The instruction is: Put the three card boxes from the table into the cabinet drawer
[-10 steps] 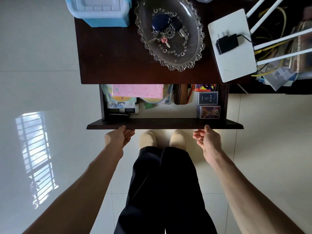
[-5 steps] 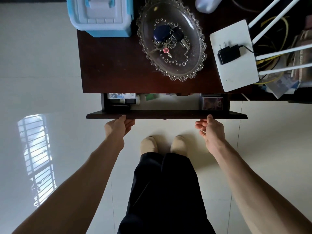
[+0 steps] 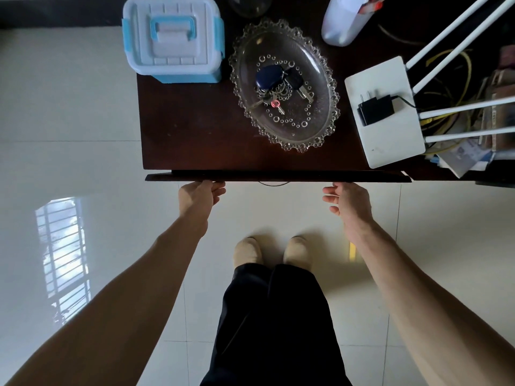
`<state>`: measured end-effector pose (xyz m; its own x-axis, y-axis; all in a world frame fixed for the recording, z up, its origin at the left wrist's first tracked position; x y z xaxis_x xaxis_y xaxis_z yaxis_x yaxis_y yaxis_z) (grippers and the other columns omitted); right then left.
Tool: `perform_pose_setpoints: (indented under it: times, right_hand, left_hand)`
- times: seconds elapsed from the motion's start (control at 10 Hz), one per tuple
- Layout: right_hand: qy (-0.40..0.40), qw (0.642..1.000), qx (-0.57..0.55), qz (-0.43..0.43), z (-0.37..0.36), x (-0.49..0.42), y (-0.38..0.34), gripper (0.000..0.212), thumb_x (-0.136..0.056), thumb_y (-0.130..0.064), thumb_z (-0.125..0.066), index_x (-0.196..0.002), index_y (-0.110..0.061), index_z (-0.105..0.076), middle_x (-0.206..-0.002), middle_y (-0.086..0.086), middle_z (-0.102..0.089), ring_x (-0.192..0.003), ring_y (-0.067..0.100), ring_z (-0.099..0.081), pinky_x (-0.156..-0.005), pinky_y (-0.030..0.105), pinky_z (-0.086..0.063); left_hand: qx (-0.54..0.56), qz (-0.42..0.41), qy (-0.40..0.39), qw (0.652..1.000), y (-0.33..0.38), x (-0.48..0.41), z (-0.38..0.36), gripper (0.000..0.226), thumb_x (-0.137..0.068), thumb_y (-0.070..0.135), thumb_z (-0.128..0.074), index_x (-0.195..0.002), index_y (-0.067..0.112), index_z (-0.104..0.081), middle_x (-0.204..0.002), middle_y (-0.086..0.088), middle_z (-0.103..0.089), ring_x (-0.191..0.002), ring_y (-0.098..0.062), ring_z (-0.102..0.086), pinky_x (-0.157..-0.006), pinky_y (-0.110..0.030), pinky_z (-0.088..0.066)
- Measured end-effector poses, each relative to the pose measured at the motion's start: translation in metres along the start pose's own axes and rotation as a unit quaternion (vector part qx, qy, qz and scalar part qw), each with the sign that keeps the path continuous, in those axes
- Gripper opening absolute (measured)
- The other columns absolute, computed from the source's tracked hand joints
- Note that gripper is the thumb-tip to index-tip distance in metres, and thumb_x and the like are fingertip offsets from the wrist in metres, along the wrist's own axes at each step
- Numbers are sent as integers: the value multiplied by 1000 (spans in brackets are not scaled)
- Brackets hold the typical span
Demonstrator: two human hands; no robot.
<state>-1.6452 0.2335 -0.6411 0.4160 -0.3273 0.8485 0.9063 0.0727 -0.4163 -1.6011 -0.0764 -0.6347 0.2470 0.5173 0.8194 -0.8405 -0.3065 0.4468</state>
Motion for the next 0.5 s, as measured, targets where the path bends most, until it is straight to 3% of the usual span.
perform_pose_setpoints:
  times: [0.1, 0.3, 0.4, 0.5]
  right_hand:
    - [-9, 1000, 11, 13, -2, -3, -8, 21, -98, -19, -43, -103, -22, -63, -89, -7, -76, -62, 0, -70, -62, 26, -47]
    - [-63, 997, 26, 30, -3, 9, -17, 46, -93, -16, -52, -139, -19, -53, -110, -4, -74, -82, 10, -74, -67, 29, -49]
    - [-73, 994, 34, 79, 8, 37, -26, 39, -91, -19, -56, -129, -21, -64, -104, -5, -76, -79, 7, -75, -68, 28, -48]
    - [-7, 984, 11, 177, 37, 74, -39, 27, -92, -20, -55, -109, -31, -73, -88, -6, -78, -80, 10, -75, -69, 28, -49]
  left_hand:
    - [-6, -28, -7, 1000, 11, 3, -4, 16, -83, 13, -58, -79, 17, -73, -77, 1, -79, -76, -13, -77, -73, -28, -59]
    - [-50, -66, -56, 995, 22, 16, -3, 20, -87, 17, -52, -95, 20, -69, -90, 0, -78, -77, -14, -76, -76, -32, -60]
    - [-88, -80, -77, 990, 16, 25, 7, 22, -92, 21, -49, -111, 20, -61, -96, -5, -76, -82, -20, -75, -75, -32, -57]
    - [-121, -55, -102, 986, 5, 38, 17, 29, -94, 18, -49, -122, 20, -58, -96, -9, -75, -84, -24, -74, -75, -32, -53]
Point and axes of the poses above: each hand's wrist, its own x-axis away from the middle knuckle, its own z-axis out of the back of the hand, y = z × x, the point moved 3 cm from there along -x, towards the middle knuckle
